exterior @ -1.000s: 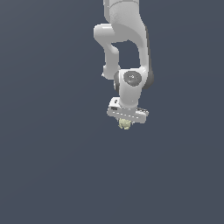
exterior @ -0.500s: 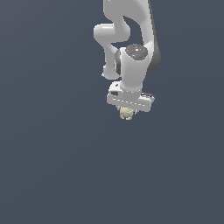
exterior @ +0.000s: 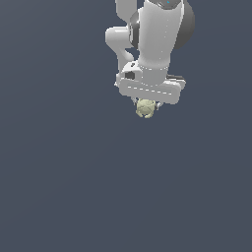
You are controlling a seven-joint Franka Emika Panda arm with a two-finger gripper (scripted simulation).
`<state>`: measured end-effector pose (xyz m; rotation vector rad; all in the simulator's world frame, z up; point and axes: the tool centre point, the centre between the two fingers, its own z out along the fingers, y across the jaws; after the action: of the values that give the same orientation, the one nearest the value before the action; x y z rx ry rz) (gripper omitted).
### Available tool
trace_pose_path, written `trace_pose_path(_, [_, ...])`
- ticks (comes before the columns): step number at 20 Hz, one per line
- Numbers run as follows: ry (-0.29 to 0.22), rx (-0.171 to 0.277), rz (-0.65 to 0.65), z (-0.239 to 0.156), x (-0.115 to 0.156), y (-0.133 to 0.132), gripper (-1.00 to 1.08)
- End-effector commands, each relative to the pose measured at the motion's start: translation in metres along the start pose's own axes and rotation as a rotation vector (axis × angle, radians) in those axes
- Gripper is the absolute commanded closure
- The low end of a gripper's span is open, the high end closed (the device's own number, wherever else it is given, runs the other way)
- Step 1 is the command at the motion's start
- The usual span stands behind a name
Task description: Pick up the object and move it to a goal position.
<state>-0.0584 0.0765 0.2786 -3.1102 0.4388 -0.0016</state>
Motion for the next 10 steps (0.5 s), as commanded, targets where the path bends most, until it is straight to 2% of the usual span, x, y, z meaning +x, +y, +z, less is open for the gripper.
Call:
trace_pose_path(1, [-0.001, 0.000, 0.000, -0.027, -0.001, 0.000, 1.08])
trace_pose_path(10, [-0.001, -0.001, 0.001, -0.108, 0.000, -0.001, 1.08])
